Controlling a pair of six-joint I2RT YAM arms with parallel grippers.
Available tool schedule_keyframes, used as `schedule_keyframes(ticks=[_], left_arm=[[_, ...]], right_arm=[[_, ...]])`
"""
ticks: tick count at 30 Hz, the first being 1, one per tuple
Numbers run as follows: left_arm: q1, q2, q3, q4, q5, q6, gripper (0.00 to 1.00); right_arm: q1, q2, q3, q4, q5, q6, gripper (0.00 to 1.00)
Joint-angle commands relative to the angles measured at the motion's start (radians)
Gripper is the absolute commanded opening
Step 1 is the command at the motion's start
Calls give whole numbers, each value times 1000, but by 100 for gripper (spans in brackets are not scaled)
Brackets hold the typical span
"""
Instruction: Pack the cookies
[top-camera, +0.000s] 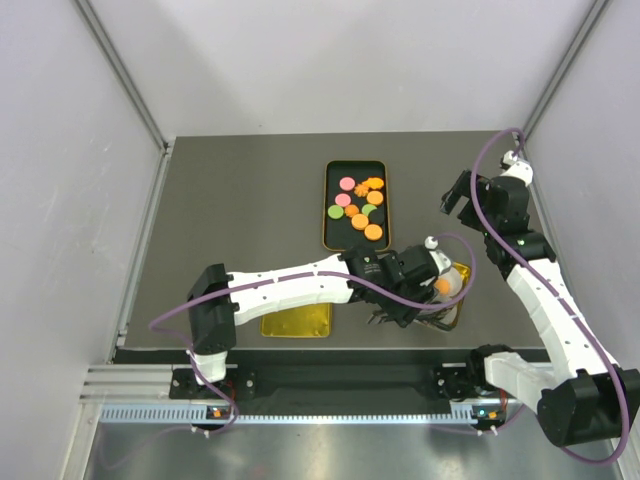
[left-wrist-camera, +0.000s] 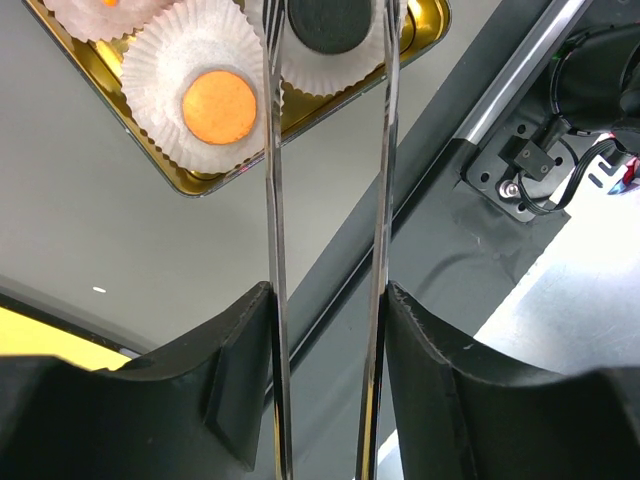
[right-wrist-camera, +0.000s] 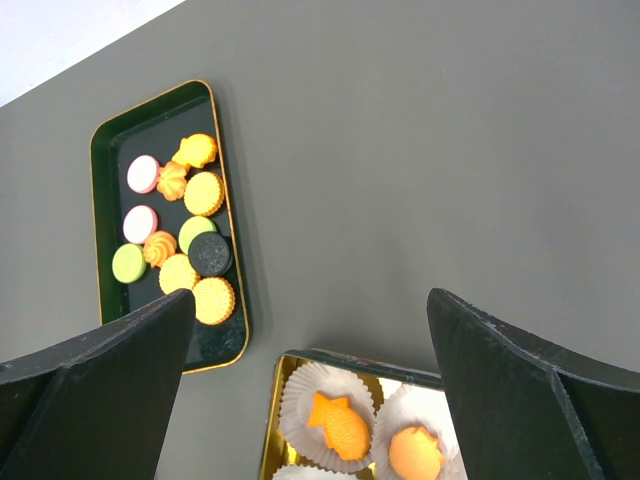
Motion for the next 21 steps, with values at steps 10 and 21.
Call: schedule_keyframes(ticks=[10, 21], left_arm=[[-5, -28, 29, 44, -17, 3, 50], [119, -172, -3, 16, -72, 1, 48]], right_arm=[[-18, -23, 4, 43, 7, -10, 100], [-15, -20, 8, 42, 7, -10, 100]])
